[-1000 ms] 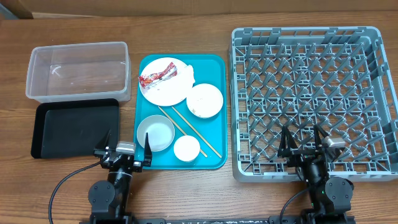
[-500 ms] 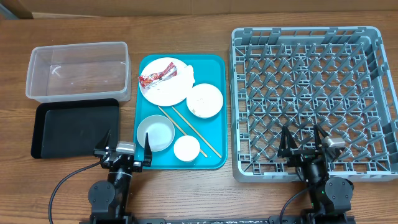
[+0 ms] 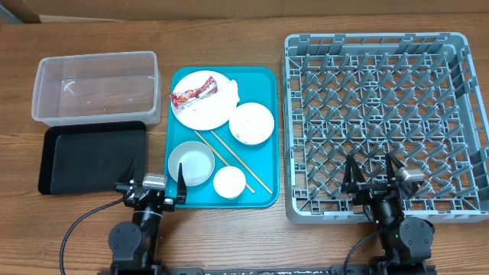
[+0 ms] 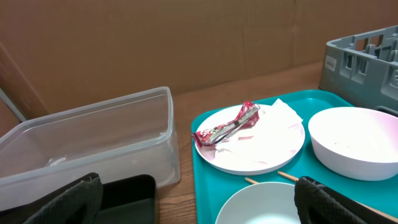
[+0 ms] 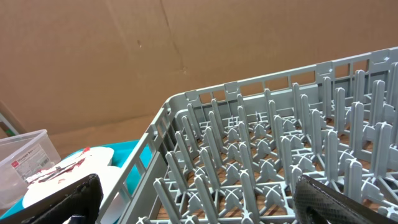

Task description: Sort waste into correct bins and load items into the dishwasher

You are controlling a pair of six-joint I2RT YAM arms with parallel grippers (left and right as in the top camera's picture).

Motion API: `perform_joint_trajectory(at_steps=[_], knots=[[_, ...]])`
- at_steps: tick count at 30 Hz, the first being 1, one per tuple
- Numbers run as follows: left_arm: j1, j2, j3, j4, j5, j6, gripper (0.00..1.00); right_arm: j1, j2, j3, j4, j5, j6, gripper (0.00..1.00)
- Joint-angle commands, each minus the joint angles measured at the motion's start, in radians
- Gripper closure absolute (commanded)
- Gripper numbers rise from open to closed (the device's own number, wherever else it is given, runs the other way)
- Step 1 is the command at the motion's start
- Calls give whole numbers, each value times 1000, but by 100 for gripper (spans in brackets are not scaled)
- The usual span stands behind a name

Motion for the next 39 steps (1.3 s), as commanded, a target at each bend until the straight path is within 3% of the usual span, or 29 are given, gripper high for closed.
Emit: perform_joint_trajectory(at_steps=[1, 9, 15, 23, 30, 39], knots=[[10, -9, -5, 6, 35, 8, 0, -3, -10, -11, 4, 4, -5, 0], [10, -9, -5, 35, 99, 4, 0, -3, -10, -10, 5, 4, -6, 0], [10, -9, 8, 52, 98, -92, 0, -3, -10, -6, 87, 4, -6, 0], [10, 34, 185, 9, 98, -94, 0, -3, -10, 83, 78, -41, -38, 0], [10, 440, 556, -50, 160, -54, 0, -3, 43, 303, -53, -39, -131, 0], [6, 1070, 1263, -536, 256, -33, 0, -3, 347, 614, -262, -37, -157, 0]])
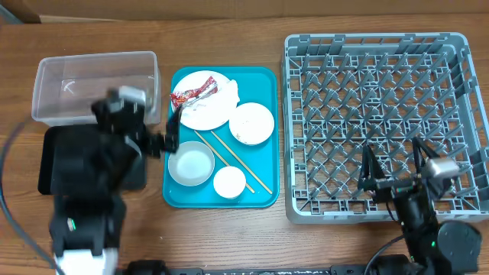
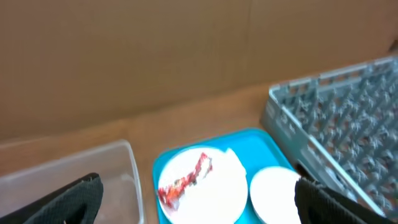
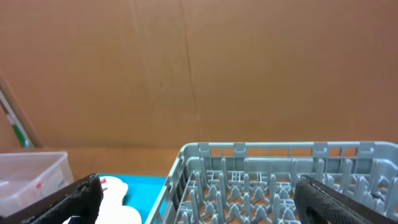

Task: Sort waste into correct bins and load items into the dishwasher
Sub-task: 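Reach left gripper to the plate and grasp the red wrapper and tissue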

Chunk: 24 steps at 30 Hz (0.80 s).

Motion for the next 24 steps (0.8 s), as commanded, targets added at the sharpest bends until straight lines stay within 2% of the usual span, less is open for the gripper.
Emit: perform_joint_trajectory(at_steps=[1, 3, 8, 11, 14, 18, 21, 24], knots=[[0, 204, 281, -188, 43, 47, 0, -3, 143, 154, -79, 1, -20, 0], [-31, 360, 501, -391, 43, 96, 0, -3, 278, 277, -175, 1, -54, 0], [-124, 623, 849, -690, 39, 198, 0, -3, 572, 578, -438, 0, -71, 0], [-151, 694, 880, -704, 34, 204, 0, -3, 705, 667, -516, 0, -71, 0], [-151, 745, 880, -738, 52, 203, 0, -2, 783, 667, -547, -12, -70, 0], [-151, 804, 880, -736, 41, 213, 0, -2, 882, 667, -612, -128, -71, 0], [-153, 834, 880, -728, 3, 315, 0, -2, 897, 667, -625, -134, -71, 0], [-154, 946, 880, -713, -126, 424, 0, -2, 897, 667, -627, -134, -71, 0]])
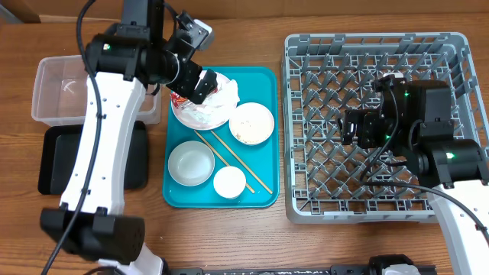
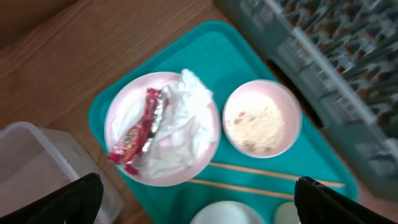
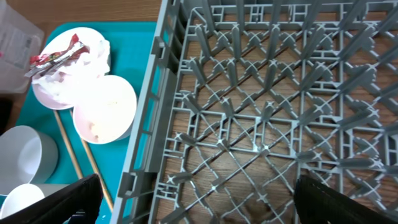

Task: Sort waste into correct bins and load items into the dishwasher
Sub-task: 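Reach left gripper to the plate and grasp the red wrapper and tissue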

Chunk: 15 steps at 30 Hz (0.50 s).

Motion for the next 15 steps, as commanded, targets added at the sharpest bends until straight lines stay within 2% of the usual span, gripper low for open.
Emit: perform_joint_trajectory(at_steps=[1, 8, 15], knots=[[-3, 137, 21, 16, -117, 155, 0, -2, -10, 21, -2, -20, -4, 0], [-4, 371, 21, 111, -117, 253, 0, -2, -10, 21, -46, -19, -4, 0], [-11, 424, 17, 151, -74, 254, 0, -2, -10, 21, -57, -20, -4, 0]])
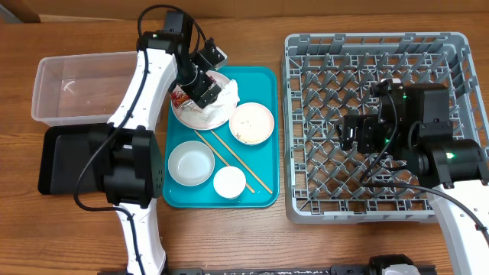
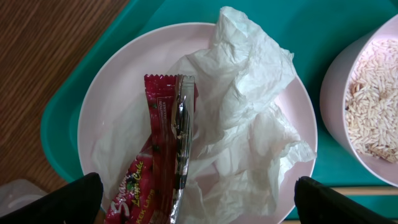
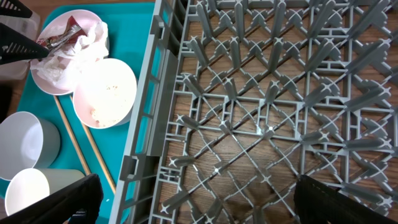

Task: Sort waste into correct bins and load items into the dishwasher
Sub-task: 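Reach left gripper to the plate and grasp the red wrapper and tissue, then carry the wrapper and tissue left and drop into the clear bin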

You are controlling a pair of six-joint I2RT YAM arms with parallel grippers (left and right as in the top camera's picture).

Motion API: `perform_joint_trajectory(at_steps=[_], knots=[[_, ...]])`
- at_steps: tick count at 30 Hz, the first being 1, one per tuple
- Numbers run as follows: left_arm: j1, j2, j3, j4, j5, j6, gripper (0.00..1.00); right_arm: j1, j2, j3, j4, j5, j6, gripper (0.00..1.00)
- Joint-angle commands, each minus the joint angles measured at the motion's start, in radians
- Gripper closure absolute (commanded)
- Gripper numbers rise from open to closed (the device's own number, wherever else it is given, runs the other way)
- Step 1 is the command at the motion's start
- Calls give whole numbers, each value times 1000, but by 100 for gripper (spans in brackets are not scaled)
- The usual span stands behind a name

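A red snack wrapper (image 2: 165, 143) and a crumpled white tissue (image 2: 249, 124) lie on a pink plate (image 2: 118, 99) at the back of the teal tray (image 1: 263, 84). My left gripper (image 1: 205, 85) hangs open just above the plate, one finger on each side of the wrapper and tissue, with nothing held. A pink bowl with rice bits (image 1: 251, 123), a white bowl (image 1: 191, 163), a white cup (image 1: 229, 182) and two chopsticks (image 1: 233, 160) also sit on the tray. Over the left part of the grey dish rack (image 1: 382, 46), my right gripper (image 1: 359, 131) stands open and empty.
A clear plastic bin (image 1: 92, 84) stands at the back left, with a black tray bin (image 1: 76, 156) in front of it. The rack fills the right half of the wooden table. My left arm reaches along the tray's left side.
My left gripper has come down closer over the pink plate, so the wrapper and tissue now fill its view. The right gripper has barely shifted over the rack.
Both arms first sat folded at the table's front edge, grippers open. Then they were raised, the left beside the tray. Then the left was high over the plate and the right over the rack. Now the left hangs low over the wrapper.
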Motion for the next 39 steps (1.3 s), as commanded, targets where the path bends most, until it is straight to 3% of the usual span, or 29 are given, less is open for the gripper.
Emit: perform_joint_trajectory(at_steps=[1, 17, 21, 23, 25, 27, 28, 31, 35, 36, 39], knots=[[-10, 23, 8, 0, 41, 23, 0, -2, -10, 21, 3, -9, -4, 0], [-45, 157, -2, -6, 64, -4, 0, -2, -10, 21, -18, -9, -4, 0], [-47, 175, -18, 9, 55, -5, 8, -2, -10, 21, -18, -8, -4, 0], [-47, 180, -35, 32, 26, -12, 16, -2, -10, 21, -18, -8, -4, 0], [-47, 180, -66, 64, 3, -12, 34, -2, -10, 21, -18, -8, -4, 0], [-47, 180, -79, 79, 3, -13, 42, -2, -10, 21, -18, -8, -4, 0], [-47, 180, -81, 80, 3, -12, 52, -2, -10, 21, -18, -9, -4, 0], [-47, 180, -82, 79, 3, -13, 96, -2, -10, 21, -18, -9, -4, 0], [-47, 178, -51, 56, -16, -147, 96, -2, -10, 21, -21, -8, -4, 0], [-45, 167, 29, -14, -15, -217, 96, -2, -10, 21, -21, -8, -4, 0], [-45, 163, 193, -148, -14, -270, 96, -2, -10, 21, -21, -9, -4, 0]])
